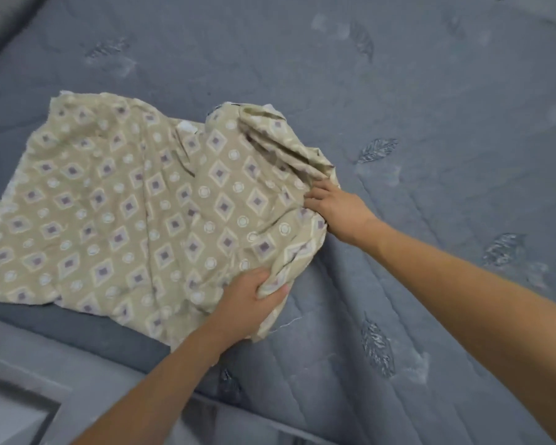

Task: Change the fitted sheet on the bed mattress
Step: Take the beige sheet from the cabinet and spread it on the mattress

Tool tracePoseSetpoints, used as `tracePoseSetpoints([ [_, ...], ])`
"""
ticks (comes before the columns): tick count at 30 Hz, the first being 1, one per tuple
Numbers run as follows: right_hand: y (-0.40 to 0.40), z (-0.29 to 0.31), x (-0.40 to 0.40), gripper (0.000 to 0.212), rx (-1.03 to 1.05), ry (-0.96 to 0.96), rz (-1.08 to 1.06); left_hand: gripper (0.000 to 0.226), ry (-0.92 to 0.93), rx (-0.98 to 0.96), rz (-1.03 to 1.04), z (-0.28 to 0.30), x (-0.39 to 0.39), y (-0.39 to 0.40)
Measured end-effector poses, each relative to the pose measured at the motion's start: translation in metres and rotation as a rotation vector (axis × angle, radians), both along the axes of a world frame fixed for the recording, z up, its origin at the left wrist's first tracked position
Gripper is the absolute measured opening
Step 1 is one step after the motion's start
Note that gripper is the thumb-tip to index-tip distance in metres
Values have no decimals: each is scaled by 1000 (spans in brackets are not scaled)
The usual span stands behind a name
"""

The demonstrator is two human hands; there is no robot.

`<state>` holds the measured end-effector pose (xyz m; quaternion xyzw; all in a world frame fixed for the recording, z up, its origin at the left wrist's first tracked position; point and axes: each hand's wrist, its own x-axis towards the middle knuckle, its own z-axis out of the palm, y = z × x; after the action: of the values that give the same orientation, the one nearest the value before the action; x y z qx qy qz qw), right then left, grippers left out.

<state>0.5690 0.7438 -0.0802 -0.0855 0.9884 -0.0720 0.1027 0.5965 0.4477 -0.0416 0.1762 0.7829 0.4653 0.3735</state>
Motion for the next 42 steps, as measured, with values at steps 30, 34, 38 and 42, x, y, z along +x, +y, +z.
tracePoseSetpoints([
  [30,131,-39,182,36,21,-234,-421,32,319,-425,-348,-64,90,176],
  [34,56,-43,120,33,-38,-171,-394,39,425,-525,-313,-78,22,102],
  [38,-34,-65,36,31,-143,-124,-279,44,563,-591,-253,-93,-52,12],
  [42,-140,-87,-48,37,-159,-93,-145,55,545,-673,-84,-106,-130,-93],
])
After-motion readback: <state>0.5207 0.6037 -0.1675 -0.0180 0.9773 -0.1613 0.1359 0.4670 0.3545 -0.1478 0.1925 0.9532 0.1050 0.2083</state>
